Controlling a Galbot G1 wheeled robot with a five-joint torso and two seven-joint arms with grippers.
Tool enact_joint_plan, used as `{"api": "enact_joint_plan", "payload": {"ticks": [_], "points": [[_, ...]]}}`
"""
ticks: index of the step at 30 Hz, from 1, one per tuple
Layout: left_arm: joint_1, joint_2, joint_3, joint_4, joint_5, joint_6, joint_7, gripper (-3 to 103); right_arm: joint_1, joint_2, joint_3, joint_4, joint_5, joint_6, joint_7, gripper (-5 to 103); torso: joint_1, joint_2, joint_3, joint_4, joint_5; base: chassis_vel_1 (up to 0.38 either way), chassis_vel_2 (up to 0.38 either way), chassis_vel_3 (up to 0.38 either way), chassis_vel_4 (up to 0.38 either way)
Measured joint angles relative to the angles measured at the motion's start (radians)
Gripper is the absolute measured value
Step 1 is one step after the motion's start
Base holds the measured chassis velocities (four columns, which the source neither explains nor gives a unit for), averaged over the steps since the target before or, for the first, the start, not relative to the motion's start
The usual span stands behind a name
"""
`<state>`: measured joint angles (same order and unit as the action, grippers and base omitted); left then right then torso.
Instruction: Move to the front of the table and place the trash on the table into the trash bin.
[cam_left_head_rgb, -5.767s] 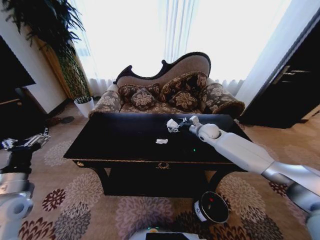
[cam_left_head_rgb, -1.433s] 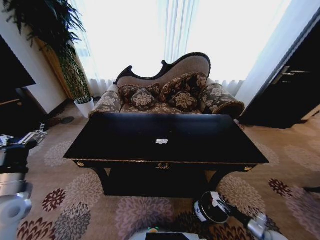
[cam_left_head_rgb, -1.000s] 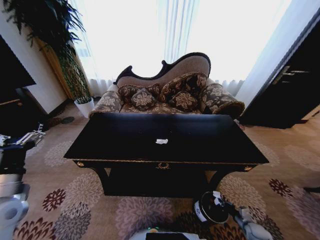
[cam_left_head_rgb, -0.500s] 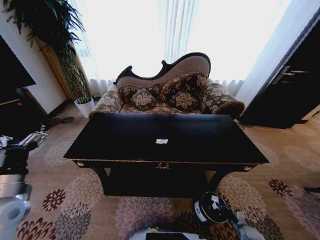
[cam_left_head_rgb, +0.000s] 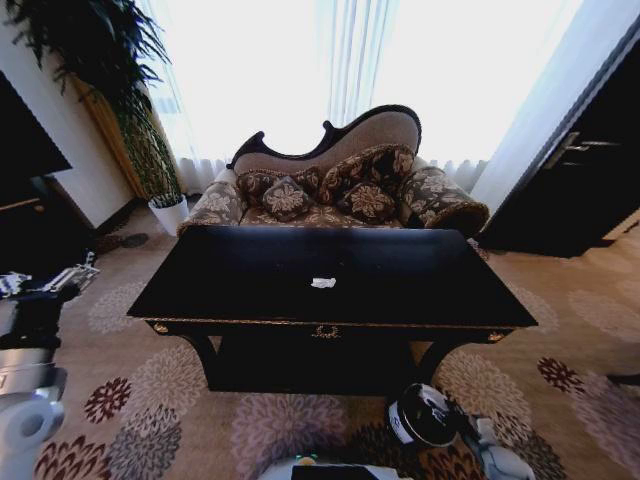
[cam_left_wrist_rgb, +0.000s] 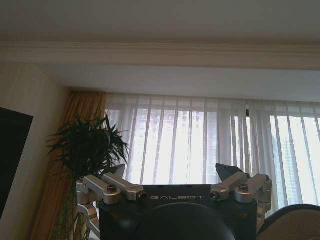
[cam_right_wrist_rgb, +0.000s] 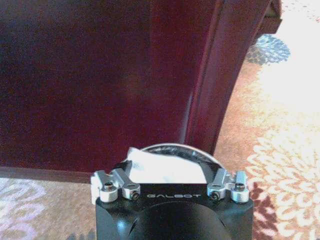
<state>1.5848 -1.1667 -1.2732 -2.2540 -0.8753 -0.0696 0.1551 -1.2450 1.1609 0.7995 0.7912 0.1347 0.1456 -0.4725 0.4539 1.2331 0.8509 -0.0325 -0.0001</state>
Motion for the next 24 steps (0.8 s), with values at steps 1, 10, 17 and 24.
{"api": "enact_joint_plan", "payload": {"ticks": [1, 10, 17, 24], "points": [[0.0, -0.002, 0.0, 0.0, 0.0, 0.0, 0.0, 100, -0.002, 0.002, 0.001, 0.0, -0.003, 0.001, -0.006, 84, 0.0, 0.0, 0.0, 0.0, 0.0001, 0.0, 0.0, 0.0, 0.0], [0.0, -0.011, 0.009, -0.004, 0.008, -0.004, 0.001, 100, -0.014, 0.005, 0.006, 0.007, -0.004, 0.007, -0.021, 100, 0.0, 0.0, 0.0, 0.0001, -0.0001, 0.0, 0.0, 0.0, 0.0], [0.001, -0.006, 0.002, -0.006, 0.002, -0.004, 0.001, 100, -0.096, 0.04, -0.002, 0.157, 0.198, -0.14, -0.096, 100, 0.0, 0.0, 0.0, -0.0001, 0.001, 0.0, 0.0, 0.0, 0.0], [-0.001, -0.019, 0.007, -0.023, 0.0, -0.002, 0.0, 100, -0.139, 0.022, 0.055, 0.224, 0.212, -0.005, -0.328, 100, 0.0, 0.0, 0.0, -0.0001, -0.0004, 0.0, 0.0, 0.0, 0.0]]}}
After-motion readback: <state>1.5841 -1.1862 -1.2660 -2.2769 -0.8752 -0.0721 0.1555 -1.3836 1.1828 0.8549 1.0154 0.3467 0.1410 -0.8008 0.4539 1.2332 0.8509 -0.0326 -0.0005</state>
